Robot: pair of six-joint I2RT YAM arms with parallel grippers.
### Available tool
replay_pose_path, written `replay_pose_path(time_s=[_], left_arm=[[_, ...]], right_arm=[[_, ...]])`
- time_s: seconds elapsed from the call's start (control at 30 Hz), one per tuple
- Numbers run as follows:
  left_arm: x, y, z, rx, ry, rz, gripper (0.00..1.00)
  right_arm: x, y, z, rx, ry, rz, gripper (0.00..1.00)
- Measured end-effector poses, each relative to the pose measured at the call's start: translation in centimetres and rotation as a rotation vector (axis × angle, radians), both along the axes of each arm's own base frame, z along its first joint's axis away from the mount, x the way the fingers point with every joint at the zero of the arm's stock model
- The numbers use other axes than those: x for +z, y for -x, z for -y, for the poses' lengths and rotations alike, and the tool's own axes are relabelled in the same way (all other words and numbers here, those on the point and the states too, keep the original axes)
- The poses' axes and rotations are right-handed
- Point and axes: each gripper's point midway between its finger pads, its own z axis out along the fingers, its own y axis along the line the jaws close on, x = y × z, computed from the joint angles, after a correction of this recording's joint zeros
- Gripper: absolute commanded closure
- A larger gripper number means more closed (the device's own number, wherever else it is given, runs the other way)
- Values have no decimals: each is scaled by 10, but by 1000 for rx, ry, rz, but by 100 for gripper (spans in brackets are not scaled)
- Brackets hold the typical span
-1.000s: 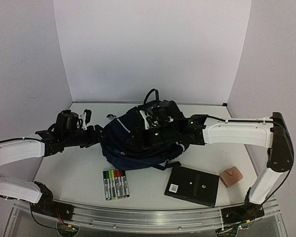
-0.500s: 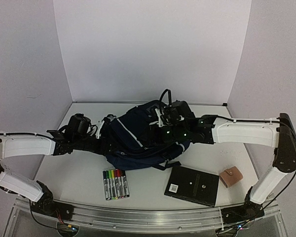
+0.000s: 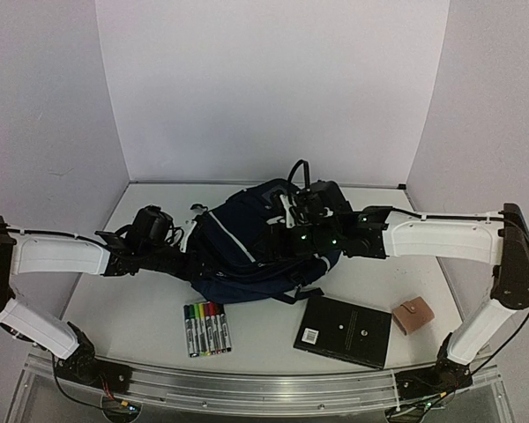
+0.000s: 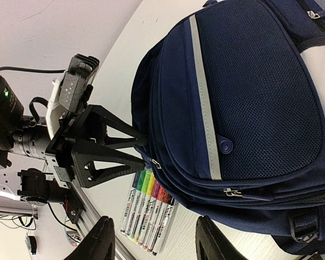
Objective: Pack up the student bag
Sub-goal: Unzip the student bag at the center of the board.
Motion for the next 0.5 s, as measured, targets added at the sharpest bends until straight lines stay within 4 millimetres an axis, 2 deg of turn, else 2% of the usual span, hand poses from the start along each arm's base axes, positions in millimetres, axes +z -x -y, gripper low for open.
replay_pose_path(time_s=[0.1, 0.3, 0.5], left_arm=[[0, 1, 1, -5, -5, 7, 68], [-1, 0, 1, 4, -11, 11, 98], [2, 0, 2, 16, -5, 8, 100]], right_arm=[[0, -1, 1, -3, 0, 0, 52], [-2, 0, 2, -1, 4, 0, 52], [3, 2, 3, 45, 42, 101, 47]])
